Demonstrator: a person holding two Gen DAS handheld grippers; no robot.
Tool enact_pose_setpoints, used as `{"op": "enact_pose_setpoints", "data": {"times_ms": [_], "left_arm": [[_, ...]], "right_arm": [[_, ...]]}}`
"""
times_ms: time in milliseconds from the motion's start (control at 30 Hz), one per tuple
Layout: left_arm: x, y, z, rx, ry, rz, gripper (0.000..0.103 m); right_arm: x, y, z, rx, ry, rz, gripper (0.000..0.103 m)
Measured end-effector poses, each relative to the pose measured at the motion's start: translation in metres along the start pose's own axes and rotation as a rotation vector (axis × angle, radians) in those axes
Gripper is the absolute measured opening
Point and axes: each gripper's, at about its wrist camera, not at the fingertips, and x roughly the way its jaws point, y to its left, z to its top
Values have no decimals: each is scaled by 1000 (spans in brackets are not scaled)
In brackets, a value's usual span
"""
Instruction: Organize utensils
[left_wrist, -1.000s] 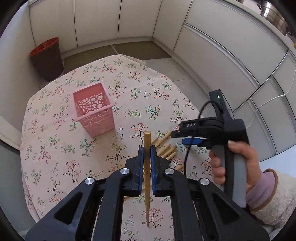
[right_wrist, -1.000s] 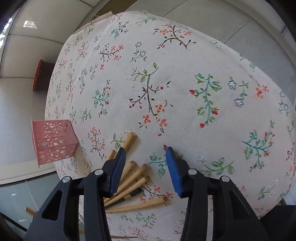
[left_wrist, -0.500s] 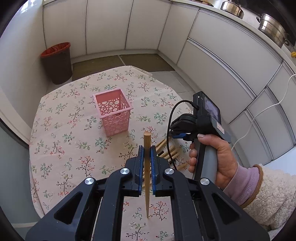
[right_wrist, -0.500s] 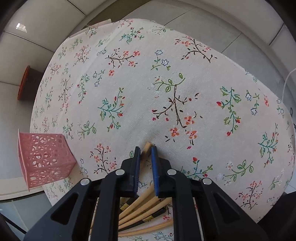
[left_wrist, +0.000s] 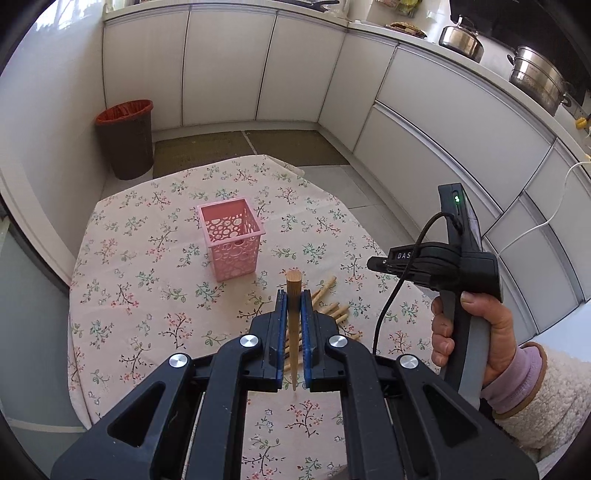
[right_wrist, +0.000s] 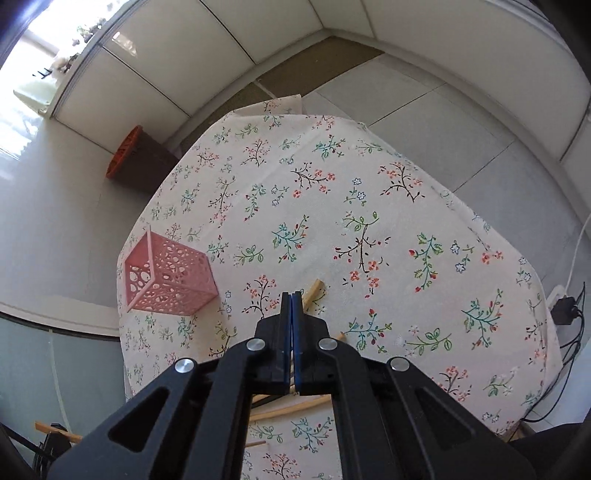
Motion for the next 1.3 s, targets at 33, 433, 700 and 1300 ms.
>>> {"op": "enact_pose_setpoints", "data": {"times_ms": [33,433,700,1300], "left_arm": [[-2,0,-1,-7,-4,-1,6],[-20,6,-6,-11,-51,-8,6],[-29,15,-7,-24,-75,-12,7],[-65,5,1,-83,-183,32,7]], "right_arm": [[-1,-7,-1,17,27,-2,4],[89,-20,2,212,235,-121,34],[98,4,5,211,171,-276,14],[-93,38,-30,-219,-199,117,8]]}}
